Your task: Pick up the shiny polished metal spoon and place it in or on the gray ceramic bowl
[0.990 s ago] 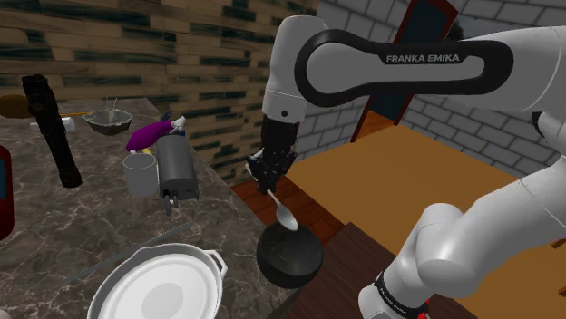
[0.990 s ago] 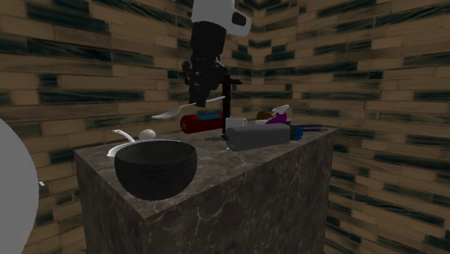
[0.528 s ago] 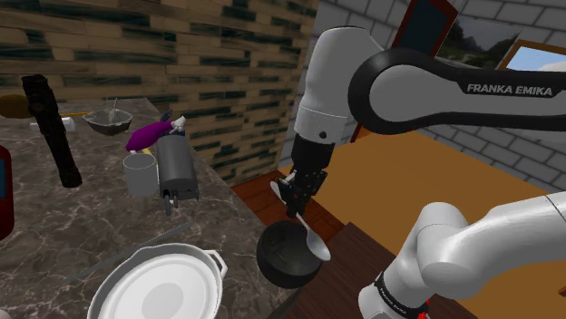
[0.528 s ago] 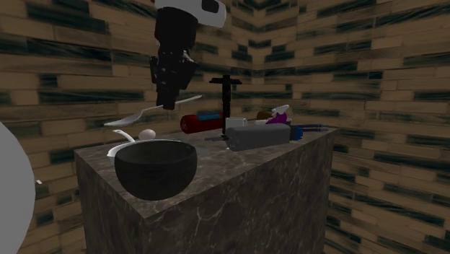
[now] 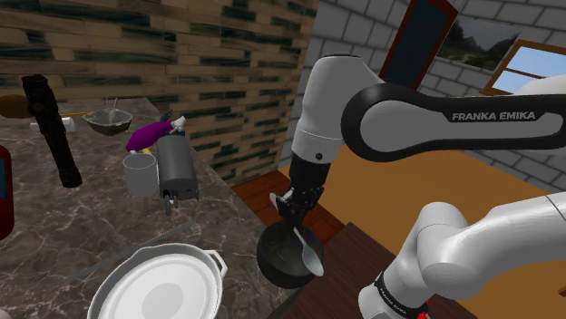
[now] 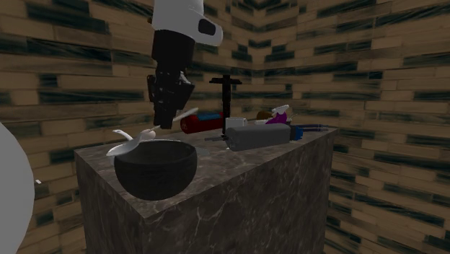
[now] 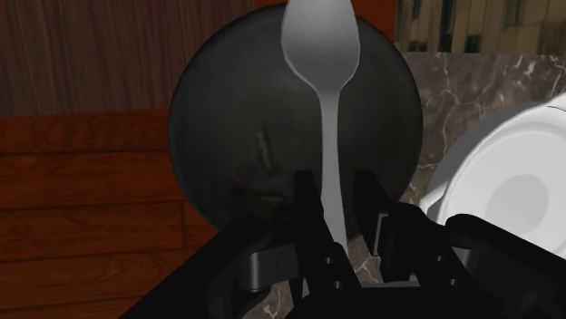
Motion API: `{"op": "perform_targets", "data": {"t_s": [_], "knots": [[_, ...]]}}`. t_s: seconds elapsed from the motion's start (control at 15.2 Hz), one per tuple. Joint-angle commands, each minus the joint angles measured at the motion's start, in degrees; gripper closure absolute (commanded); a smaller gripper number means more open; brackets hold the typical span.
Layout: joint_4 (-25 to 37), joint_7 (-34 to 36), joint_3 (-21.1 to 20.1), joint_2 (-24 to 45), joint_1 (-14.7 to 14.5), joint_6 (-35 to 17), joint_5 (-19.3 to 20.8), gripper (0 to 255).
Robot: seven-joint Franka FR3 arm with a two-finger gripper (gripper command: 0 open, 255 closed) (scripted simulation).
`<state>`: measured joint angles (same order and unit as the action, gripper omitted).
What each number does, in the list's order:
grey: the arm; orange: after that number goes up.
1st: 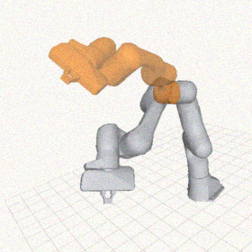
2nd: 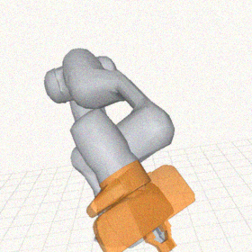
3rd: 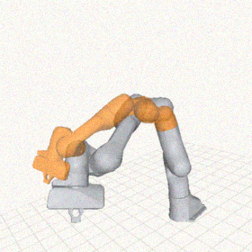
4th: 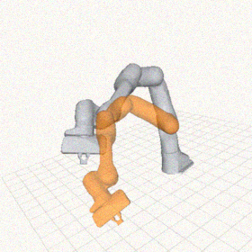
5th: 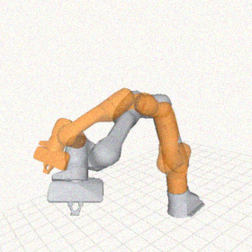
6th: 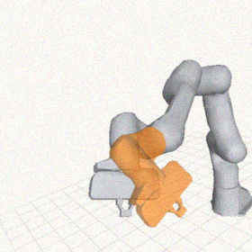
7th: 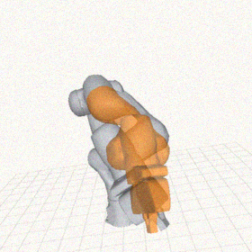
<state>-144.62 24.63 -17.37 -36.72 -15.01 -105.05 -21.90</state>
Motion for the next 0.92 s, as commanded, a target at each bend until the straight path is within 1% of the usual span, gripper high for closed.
{"op": "perform_targets", "data": {"t_s": [0.0, 0.33, 0.86], "knots": [[-1.5, -0.4, -0.2, 0.1, -0.1, -1.6, -0.3, 255], [-4.8, -1.2, -1.1, 1.3, -0.3, -6.1, -1.2, 255], [-4.8, -1.2, -1.1, 1.3, -0.3, -6.1, -1.2, 255]]}}
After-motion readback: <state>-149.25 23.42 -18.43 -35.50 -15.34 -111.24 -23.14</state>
